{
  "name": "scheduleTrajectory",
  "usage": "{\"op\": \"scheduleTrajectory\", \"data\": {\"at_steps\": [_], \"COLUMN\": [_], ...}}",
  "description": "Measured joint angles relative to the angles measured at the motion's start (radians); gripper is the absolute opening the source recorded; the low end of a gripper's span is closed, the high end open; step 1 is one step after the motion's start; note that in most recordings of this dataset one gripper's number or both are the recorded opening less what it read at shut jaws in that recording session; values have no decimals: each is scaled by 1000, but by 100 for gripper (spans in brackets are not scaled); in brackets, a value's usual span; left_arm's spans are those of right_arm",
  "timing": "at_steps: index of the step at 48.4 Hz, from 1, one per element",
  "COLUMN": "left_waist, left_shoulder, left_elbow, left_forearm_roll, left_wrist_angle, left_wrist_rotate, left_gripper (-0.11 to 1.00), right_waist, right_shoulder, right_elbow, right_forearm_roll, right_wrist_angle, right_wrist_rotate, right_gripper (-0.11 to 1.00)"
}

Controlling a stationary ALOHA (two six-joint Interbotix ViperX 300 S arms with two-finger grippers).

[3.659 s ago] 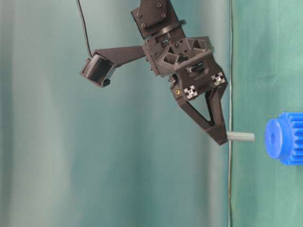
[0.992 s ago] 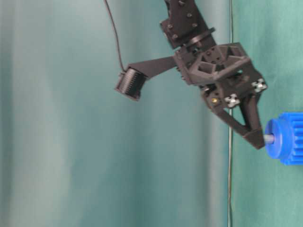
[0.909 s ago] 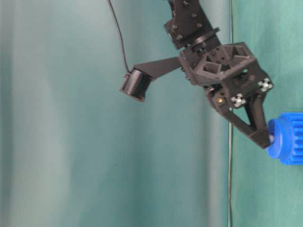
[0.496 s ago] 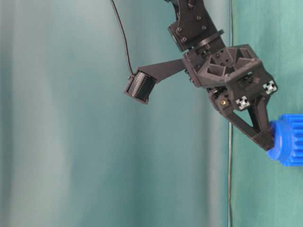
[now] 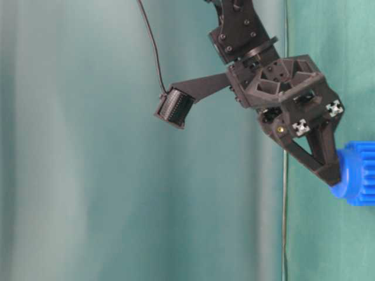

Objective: Insert the shaft placed at a random location into the center hole of the small gear at another random location.
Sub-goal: 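Open the right gripper and raise it off the inserted shaft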

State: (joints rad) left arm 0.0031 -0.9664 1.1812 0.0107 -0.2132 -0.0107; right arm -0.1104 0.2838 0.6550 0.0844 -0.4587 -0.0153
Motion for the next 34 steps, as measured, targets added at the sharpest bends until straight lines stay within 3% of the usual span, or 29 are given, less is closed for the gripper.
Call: {"op": "scheduleTrajectory", "data": {"at_steps": [4,13,34], "left_waist": [0,0,0], "left_shoulder": [0,2,0], "left_elbow": [-2,0,0], "left_forearm_roll": [0,0,0], "left_wrist_angle": [0,0,-2], "left_wrist_rotate": [-2,0,0], "left_gripper": [0,0,0], "right_waist": [3,0,0], "right_shoulder": [-3,-41,-236], "right_elbow": [0,2,12], "right_forearm_roll": [2,2,-2], "right_wrist_angle": [2,37,152], "right_wrist_rotate": [0,0,0], "right_gripper": [82,74,74]}}
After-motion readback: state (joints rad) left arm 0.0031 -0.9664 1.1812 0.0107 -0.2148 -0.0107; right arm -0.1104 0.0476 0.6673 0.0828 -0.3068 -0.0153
